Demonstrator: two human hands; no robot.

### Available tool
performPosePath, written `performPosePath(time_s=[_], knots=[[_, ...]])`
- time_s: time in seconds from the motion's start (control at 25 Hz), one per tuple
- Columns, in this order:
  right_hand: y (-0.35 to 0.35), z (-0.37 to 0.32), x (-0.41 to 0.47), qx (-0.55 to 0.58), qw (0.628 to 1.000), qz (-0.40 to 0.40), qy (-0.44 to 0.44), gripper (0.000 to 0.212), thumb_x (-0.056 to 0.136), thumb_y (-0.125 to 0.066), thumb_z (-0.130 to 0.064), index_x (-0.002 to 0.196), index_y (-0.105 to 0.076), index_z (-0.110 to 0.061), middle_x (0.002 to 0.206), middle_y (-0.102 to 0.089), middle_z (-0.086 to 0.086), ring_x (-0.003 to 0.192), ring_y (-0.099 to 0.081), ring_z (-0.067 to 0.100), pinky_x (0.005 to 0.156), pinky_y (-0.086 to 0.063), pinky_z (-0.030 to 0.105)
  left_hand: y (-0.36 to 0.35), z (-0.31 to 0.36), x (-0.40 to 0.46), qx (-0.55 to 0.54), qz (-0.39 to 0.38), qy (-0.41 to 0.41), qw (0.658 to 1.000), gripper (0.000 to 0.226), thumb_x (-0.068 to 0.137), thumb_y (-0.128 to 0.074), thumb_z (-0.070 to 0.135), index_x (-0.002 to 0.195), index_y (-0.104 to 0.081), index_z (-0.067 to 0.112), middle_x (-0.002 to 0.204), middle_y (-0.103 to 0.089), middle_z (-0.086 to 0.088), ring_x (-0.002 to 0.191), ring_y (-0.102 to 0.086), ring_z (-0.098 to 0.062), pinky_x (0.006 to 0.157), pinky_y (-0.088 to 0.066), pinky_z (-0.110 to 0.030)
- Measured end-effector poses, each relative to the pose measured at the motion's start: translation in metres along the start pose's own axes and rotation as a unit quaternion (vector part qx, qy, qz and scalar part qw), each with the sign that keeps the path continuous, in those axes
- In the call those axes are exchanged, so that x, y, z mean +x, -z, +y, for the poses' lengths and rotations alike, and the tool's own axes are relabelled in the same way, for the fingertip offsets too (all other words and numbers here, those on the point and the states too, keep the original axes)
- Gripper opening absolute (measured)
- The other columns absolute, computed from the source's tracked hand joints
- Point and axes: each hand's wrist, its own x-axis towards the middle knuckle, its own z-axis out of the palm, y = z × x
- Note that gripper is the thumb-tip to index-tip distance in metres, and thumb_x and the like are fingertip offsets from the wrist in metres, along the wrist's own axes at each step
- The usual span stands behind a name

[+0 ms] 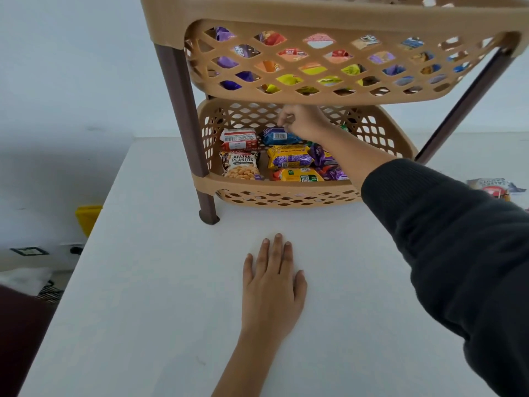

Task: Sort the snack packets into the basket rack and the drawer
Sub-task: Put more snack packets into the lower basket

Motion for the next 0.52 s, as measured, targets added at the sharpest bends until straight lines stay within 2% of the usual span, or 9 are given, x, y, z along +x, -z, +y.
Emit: performPosePath(time_s=[0.08, 0.16, 0.24, 0.4, 0.52], knots=[[0.010, -0.011, -0.013, 0.034, 0.999, 0.042, 0.001, 0.018, 0.091, -0.053, -0.002, 0.105, -0.064, -0.005, 0.127, -0.057, 0.009, 0.122, -0.050, 0.023, 0.089, -0.035, 0.021, 0.000, 0.000, 0.000, 0.001, 0.000, 0.001, 1.000, 0.055, 0.092, -0.032, 0.043, 0.138, -0.047, 0.017, 0.150, -0.040, -0.002, 0.137, -0.038, -0.022, 0.107, -0.027, -0.045], [0.019, -0.022, -0.030, 0.016, 0.998, 0.052, 0.008, 0.028, 0.094, -0.049, -0.007, 0.119, -0.061, -0.008, 0.130, -0.056, 0.008, 0.122, -0.051, 0.023, 0.097, -0.038, 0.029, 0.000, 0.000, -0.001, 0.004, -0.005, 0.001, 1.000, 0.055, 0.091, -0.033, 0.043, 0.137, -0.049, 0.017, 0.149, -0.041, -0.002, 0.137, -0.039, -0.022, 0.107, -0.029, -0.046], [0.028, -0.029, -0.055, -0.005, 0.997, 0.071, 0.042, 0.033, 0.093, -0.048, -0.004, 0.123, -0.059, -0.009, 0.126, -0.061, 0.007, 0.118, -0.056, 0.021, 0.100, -0.043, 0.033, 0.003, 0.000, 0.000, 0.005, -0.008, 0.002, 1.000, 0.055, 0.091, -0.032, 0.043, 0.137, -0.050, 0.017, 0.149, -0.042, -0.002, 0.136, -0.039, -0.022, 0.107, -0.030, -0.045], [0.035, -0.041, -0.141, 0.036, 0.975, 0.192, 0.103, 0.026, 0.087, -0.052, 0.001, 0.107, -0.066, -0.007, 0.102, -0.071, 0.006, 0.095, -0.066, 0.021, 0.082, -0.054, 0.034, 0.007, 0.003, -0.002, -0.004, -0.028, 0.007, 1.000, 0.058, 0.093, -0.027, 0.044, 0.141, -0.043, 0.017, 0.153, -0.034, -0.001, 0.141, -0.031, -0.022, 0.111, -0.026, -0.046], [0.001, -0.055, -0.230, 0.101, 0.963, 0.245, 0.043, 0.024, 0.087, -0.052, -0.002, 0.105, -0.064, -0.011, 0.097, -0.070, 0.001, 0.089, -0.065, 0.022, 0.076, -0.052, 0.034, 0.012, 0.002, -0.001, -0.014, -0.057, 0.006, 0.998, 0.059, 0.095, -0.020, 0.044, 0.147, -0.030, 0.019, 0.158, -0.019, 0.003, 0.146, -0.016, -0.018, 0.116, -0.015, -0.044]])
